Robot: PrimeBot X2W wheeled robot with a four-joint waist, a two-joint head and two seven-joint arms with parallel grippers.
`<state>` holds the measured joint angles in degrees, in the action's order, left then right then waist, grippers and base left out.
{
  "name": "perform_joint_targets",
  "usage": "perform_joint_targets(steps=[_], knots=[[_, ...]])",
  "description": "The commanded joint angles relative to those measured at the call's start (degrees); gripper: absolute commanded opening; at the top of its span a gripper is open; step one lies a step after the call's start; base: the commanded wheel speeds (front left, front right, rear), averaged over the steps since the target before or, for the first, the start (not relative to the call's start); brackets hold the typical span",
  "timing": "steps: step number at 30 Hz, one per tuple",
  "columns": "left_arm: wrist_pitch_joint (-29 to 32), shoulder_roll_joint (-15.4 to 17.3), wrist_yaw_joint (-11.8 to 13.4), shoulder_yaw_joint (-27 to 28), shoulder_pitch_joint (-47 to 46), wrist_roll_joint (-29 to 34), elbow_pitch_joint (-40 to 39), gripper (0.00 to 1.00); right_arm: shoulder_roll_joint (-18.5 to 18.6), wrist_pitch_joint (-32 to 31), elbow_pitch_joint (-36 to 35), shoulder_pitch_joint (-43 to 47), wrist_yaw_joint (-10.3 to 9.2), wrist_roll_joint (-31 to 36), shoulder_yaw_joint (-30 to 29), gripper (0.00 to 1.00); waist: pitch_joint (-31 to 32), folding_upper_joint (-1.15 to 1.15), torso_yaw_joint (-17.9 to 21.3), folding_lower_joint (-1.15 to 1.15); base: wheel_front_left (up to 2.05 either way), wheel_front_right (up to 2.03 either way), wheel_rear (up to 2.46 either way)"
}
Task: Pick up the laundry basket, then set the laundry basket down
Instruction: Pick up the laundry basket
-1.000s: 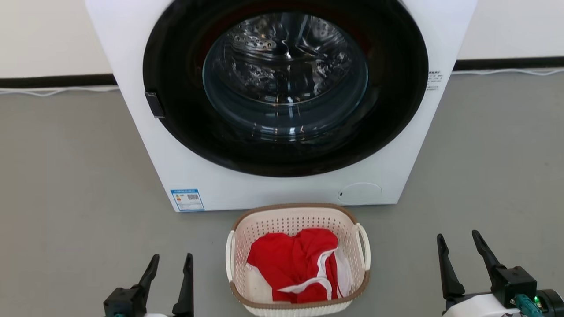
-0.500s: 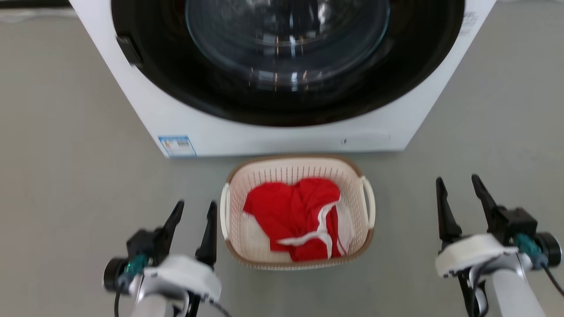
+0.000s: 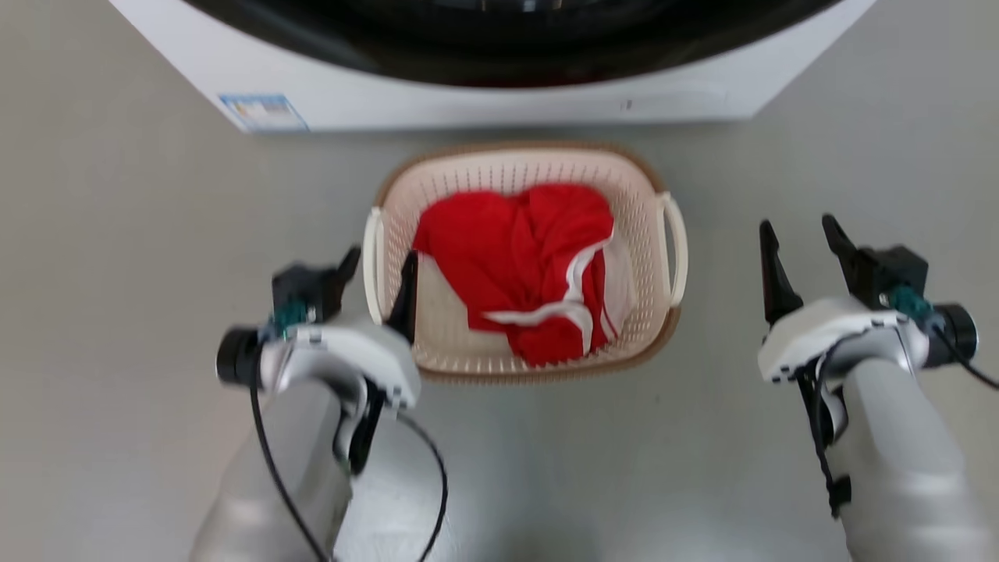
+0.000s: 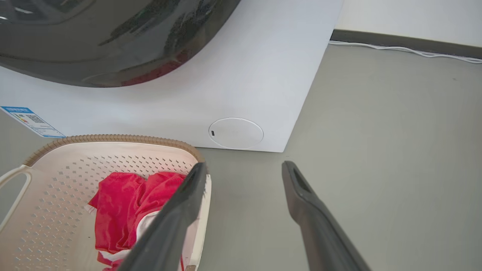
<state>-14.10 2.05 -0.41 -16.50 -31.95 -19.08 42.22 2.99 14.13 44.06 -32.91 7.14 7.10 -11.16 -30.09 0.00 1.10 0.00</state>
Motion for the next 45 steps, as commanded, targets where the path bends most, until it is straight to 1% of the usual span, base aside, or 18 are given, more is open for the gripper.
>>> perform_joint_targets(steps=[1,8,11,12,15,18,24,35,45], knots=[[0.06,0.83,0.74,0.69,-2.79,-1.19,0.47,1.00,-0.12,0.36,0.39,-1.51,0.35,0.83,1.05,1.00,-5.02,0.00,0.23,0.00,0.00,0.00,0.00],[1.01,0.83,3.35,-3.71,-10.96,-5.25,9.10,1.00,-0.12,-0.05,8.05,-7.85,0.35,2.37,1.02,1.00,-10.67,0.00,0.56,0.00,0.00,0.00,0.00],[1.11,0.83,3.99,-5.57,-13.08,-6.96,11.49,1.00,-0.12,0.04,10.72,-9.95,0.35,2.47,1.36,1.00,-12.19,0.00,0.44,0.00,0.00,0.00,0.00],[0.85,0.83,4.67,-6.56,-14.32,-7.84,12.70,1.00,-0.12,0.17,12.00,-11.09,0.35,2.89,1.50,1.00,-13.14,0.00,0.18,0.00,0.00,0.00,0.00],[0.40,0.83,5.38,-7.98,-15.93,-9.13,13.90,1.00,-0.12,0.40,13.23,-12.67,0.35,3.02,1.55,1.00,-14.56,0.00,-0.23,0.00,0.00,0.00,0.00],[0.04,0.83,6.33,-9.07,-17.17,-10.28,15.29,1.00,-0.12,0.60,14.04,-13.76,0.35,3.23,1.54,1.00,-15.44,0.00,-0.56,0.00,0.00,0.00,0.00],[-0.51,0.83,7.22,-10.92,-19.06,-12.29,17.09,1.00,-0.12,0.80,14.99,-15.23,0.35,3.22,1.92,1.00,-17.50,0.00,-1.01,0.00,0.00,0.00,0.00],[-0.84,0.83,8.10,-13.63,-21.43,-14.60,18.44,1.00,-0.12,0.85,15.01,-16.13,0.35,1.81,3.49,1.00,-20.20,0.00,-1.18,0.00,0.00,0.00,0.00],[-0.88,0.83,8.71,-15.42,-23.69,-15.16,18.88,1.00,-0.12,0.86,15.90,-16.91,0.35,1.01,4.39,1.00,-22.93,0.00,-1.45,0.00,0.00,0.00,0.00]])
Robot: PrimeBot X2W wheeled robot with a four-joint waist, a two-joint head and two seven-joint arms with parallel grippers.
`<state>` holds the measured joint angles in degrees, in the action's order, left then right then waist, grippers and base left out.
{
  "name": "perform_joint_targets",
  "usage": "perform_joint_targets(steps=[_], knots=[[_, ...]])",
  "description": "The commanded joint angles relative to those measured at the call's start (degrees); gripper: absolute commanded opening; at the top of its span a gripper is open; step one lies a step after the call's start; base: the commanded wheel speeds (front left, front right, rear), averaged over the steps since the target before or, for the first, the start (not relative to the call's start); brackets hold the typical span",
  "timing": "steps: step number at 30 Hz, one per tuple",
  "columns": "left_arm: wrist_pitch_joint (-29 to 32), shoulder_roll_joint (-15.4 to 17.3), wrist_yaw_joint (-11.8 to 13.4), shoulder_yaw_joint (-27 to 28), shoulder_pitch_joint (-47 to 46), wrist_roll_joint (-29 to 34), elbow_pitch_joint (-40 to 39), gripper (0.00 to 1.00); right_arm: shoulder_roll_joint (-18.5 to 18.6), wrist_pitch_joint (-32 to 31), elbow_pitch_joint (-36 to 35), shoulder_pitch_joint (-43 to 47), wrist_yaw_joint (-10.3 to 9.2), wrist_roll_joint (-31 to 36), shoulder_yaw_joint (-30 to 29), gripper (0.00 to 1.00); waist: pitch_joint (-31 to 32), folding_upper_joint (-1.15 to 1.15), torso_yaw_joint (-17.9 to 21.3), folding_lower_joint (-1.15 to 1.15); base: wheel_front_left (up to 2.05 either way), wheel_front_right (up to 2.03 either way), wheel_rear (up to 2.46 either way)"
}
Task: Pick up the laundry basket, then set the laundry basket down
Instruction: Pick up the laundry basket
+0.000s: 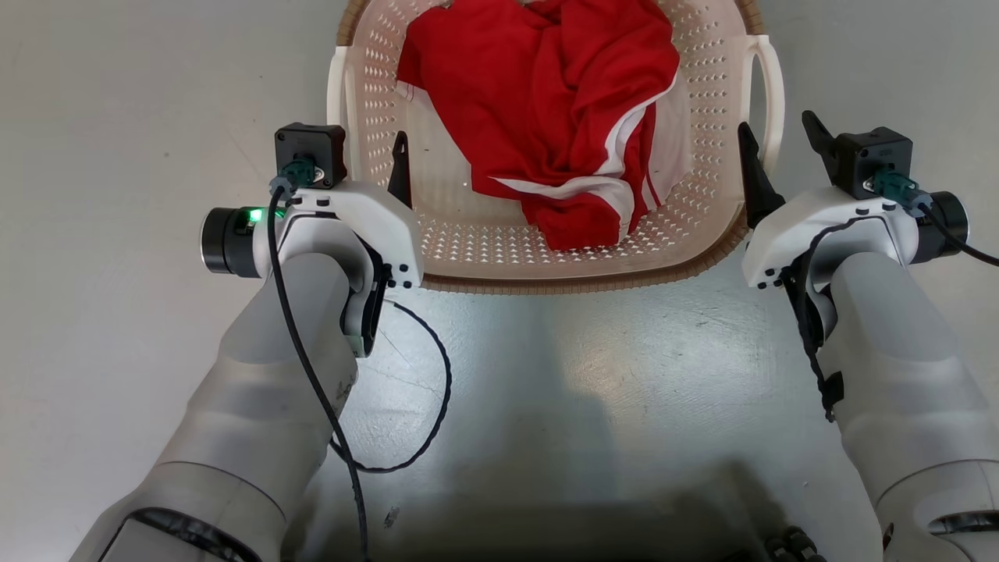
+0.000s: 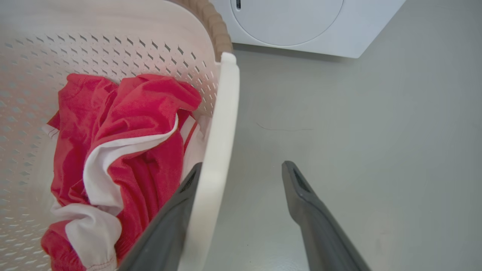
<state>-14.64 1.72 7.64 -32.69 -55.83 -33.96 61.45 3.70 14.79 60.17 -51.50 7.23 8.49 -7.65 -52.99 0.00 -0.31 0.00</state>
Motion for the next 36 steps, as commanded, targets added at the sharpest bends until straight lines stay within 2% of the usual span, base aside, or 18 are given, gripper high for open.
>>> perform_joint_targets(steps=[1,22,25,36], knots=[[-0.35,1.16,0.71,0.59,0.08,-0.38,-0.35,1.00,-0.82,0.20,-0.09,1.59,0.25,-0.37,0.89,1.00,-0.15,0.00,-0.08,0.00,0.00,0.00,0.00],[-0.36,1.16,1.59,-1.43,-0.58,-1.68,-0.10,1.00,-0.82,0.20,1.23,0.82,0.25,-1.44,1.77,1.00,-1.27,0.00,-0.55,0.00,0.00,0.00,0.00],[-0.36,1.16,1.66,-1.51,-0.64,-1.62,-0.08,1.00,-0.82,0.20,1.22,0.79,0.25,-1.40,1.78,0.95,-1.36,0.00,-0.55,0.00,0.00,0.00,0.00],[-0.36,1.16,1.87,-1.92,-0.69,-1.58,0.20,1.00,-0.82,0.20,1.39,0.66,0.25,-1.45,2.03,0.92,-1.40,0.00,-0.53,0.00,0.00,0.00,0.00]])
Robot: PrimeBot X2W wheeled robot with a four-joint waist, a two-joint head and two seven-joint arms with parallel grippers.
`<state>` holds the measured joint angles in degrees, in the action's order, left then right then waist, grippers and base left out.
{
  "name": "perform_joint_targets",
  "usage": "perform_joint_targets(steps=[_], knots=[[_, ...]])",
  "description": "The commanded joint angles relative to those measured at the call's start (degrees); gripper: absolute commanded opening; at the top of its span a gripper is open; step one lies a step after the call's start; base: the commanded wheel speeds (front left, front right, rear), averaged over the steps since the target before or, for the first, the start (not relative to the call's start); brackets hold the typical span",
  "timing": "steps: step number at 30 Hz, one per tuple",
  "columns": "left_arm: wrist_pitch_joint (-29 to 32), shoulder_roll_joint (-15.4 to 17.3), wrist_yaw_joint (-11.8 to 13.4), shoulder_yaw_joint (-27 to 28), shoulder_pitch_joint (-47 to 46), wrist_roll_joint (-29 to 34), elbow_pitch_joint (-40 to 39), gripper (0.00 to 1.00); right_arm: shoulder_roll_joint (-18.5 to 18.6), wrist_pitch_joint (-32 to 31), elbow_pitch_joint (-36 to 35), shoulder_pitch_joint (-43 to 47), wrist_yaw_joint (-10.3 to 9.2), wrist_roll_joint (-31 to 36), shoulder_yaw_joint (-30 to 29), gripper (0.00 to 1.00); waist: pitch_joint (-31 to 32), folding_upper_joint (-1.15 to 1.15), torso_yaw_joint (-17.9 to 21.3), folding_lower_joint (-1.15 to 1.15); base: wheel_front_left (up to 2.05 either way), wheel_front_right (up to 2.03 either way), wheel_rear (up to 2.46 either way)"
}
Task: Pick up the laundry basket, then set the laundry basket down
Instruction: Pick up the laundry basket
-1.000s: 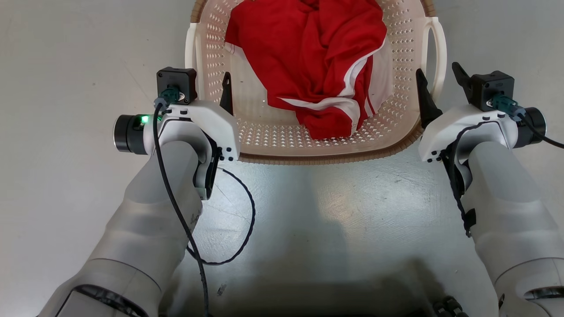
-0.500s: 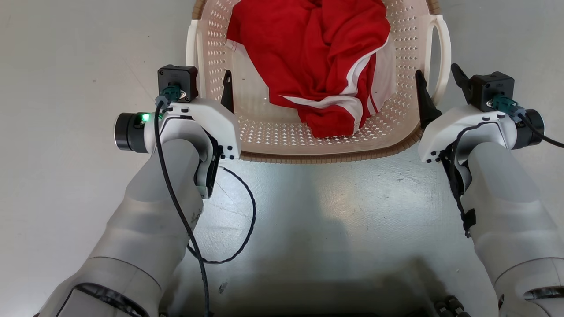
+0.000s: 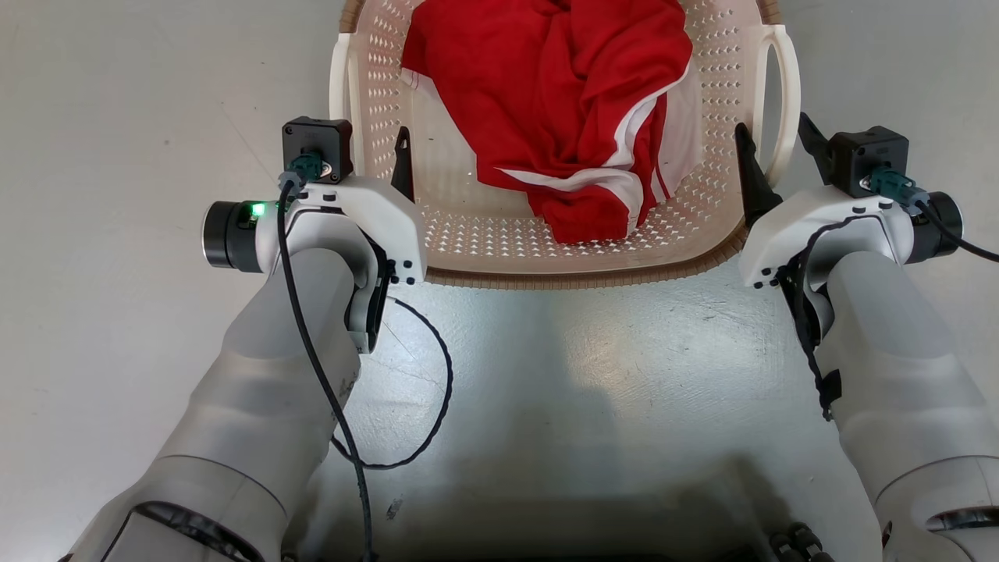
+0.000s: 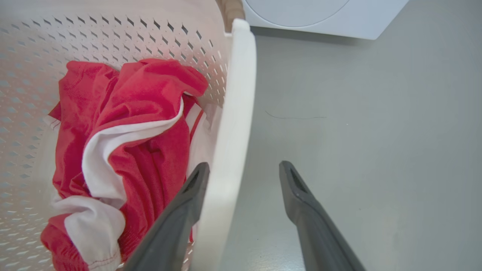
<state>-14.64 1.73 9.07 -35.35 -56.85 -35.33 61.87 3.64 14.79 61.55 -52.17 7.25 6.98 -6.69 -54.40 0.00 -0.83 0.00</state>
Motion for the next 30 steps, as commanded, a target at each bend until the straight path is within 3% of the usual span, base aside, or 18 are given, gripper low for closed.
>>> perform_joint_targets(steps=[1,2,3,4,20,30], knots=[[-0.36,1.15,0.51,0.57,0.29,-0.14,-0.20,1.00,-0.76,0.20,0.01,1.31,0.24,0.04,1.10,0.92,-0.01,0.00,-0.02,0.00,0.00,0.00,0.00],[-0.36,1.15,0.60,0.35,0.24,0.02,-0.16,0.95,-0.76,0.20,-0.05,1.30,0.24,0.08,1.19,0.92,-0.02,0.00,-0.03,0.00,0.00,0.00,0.00],[-0.36,1.15,0.49,0.07,0.26,0.07,0.00,0.69,-0.76,0.20,-0.10,1.30,0.24,0.11,1.36,0.50,-0.03,0.00,-0.02,0.00,0.00,0.00,0.00],[-0.36,1.15,0.26,-0.30,0.23,0.04,0.27,0.00,-0.76,0.20,-0.23,1.30,0.24,-0.14,1.64,0.00,-0.02,0.00,-0.05,0.00,0.00,0.00,0.00],[-0.36,1.15,1.30,-1.66,-0.15,0.55,1.44,0.00,-0.76,0.20,6.07,0.42,0.24,-4.17,5.88,0.00,1.35,0.00,0.49,0.00,0.00,0.00,0.00],[-0.36,1.15,0.37,-2.47,2.71,-0.95,3.42,0.00,-0.76,-1.23,9.23,1.11,0.24,-7.45,11.48,0.00,7.33,0.00,1.50,0.00,0.00,0.00,0.00]])
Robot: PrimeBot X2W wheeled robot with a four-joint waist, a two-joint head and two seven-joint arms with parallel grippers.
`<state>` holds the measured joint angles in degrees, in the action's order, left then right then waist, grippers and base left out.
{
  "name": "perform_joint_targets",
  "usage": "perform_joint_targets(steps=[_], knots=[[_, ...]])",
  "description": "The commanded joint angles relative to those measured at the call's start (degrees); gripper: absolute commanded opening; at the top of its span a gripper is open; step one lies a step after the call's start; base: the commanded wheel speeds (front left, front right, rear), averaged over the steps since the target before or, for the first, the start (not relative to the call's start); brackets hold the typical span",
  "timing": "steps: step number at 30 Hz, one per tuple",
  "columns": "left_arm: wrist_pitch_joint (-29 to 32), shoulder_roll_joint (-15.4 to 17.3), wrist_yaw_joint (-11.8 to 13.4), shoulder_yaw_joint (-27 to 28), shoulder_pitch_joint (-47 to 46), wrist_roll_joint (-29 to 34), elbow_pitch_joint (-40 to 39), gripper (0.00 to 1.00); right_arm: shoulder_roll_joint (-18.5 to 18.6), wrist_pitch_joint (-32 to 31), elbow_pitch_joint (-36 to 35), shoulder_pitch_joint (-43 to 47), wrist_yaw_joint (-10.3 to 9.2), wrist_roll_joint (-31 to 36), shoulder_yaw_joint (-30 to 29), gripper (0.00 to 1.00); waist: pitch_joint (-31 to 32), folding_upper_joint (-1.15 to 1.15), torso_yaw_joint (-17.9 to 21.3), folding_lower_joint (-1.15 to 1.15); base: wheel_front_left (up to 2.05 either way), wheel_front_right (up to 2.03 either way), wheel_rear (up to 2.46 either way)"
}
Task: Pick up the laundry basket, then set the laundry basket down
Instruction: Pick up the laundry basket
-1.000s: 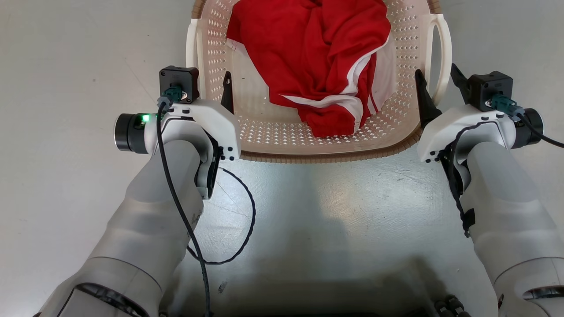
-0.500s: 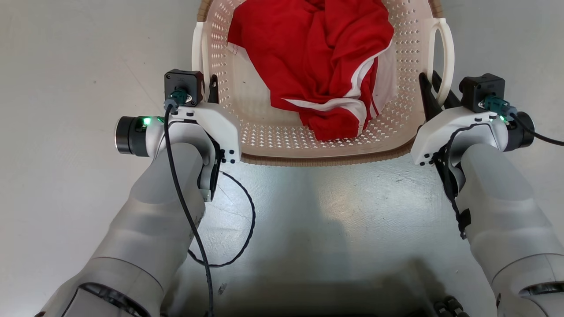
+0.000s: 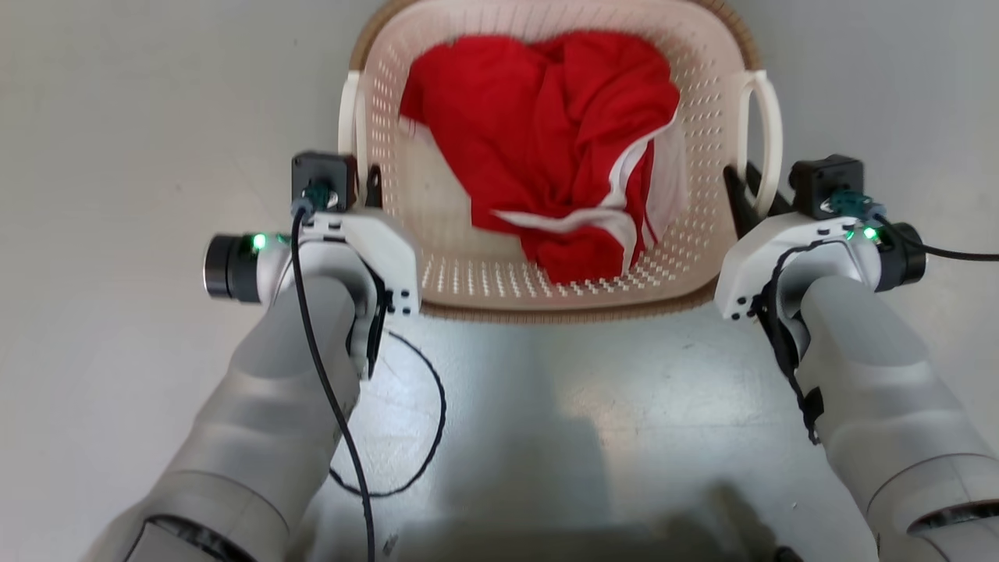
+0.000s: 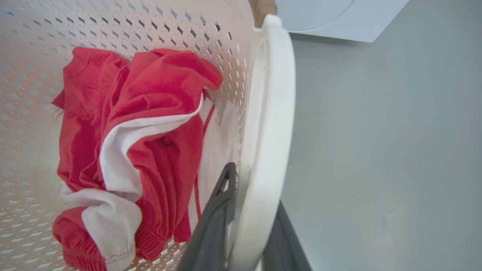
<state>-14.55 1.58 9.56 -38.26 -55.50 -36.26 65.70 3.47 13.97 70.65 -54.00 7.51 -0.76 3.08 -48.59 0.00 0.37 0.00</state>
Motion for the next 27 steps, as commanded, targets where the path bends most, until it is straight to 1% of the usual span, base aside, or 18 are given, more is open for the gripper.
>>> perform_joint_targets(steps=[1,4,5,14,22,27], knots=[[-0.45,1.30,-0.23,0.36,1.89,-0.17,-0.05,0.00,-0.59,-0.83,0.33,3.27,-0.02,-0.24,2.41,0.00,2.51,0.00,0.45,0.00,0.00,0.00,0.00],[-0.45,1.30,-0.62,0.04,3.81,-0.74,1.39,0.00,-0.59,-2.41,0.75,4.51,-0.02,-2.60,4.70,0.00,5.99,0.00,1.08,0.00,0.00,0.00,0.00],[-0.45,1.30,-0.62,0.04,3.81,-0.74,1.39,0.00,-0.59,-2.41,0.75,4.51,-0.02,-2.60,4.70,0.00,5.99,0.00,1.08,0.00,0.00,0.00,0.00],[-0.17,1.30,-1.42,-1.97,10.75,-3.32,4.43,0.00,-0.59,-6.07,-0.45,9.89,-0.02,-11.30,12.52,0.00,18.47,0.00,3.34,0.00,0.00,0.00,0.00],[1.86,1.30,-2.31,-3.76,16.43,-5.62,5.56,0.00,-0.59,-10.84,-1.81,15.41,-0.02,-18.67,17.87,0.00,26.95,0.00,5.05,0.00,0.00,0.00,0.00],[3.65,1.30,-2.42,-5.27,20.21,-6.83,5.59,0.00,-0.59,-13.41,-2.15,18.83,-0.02,-21.52,21.35,0.00,31.75,0.00,5.62,0.00,0.00,0.00,0.00]])
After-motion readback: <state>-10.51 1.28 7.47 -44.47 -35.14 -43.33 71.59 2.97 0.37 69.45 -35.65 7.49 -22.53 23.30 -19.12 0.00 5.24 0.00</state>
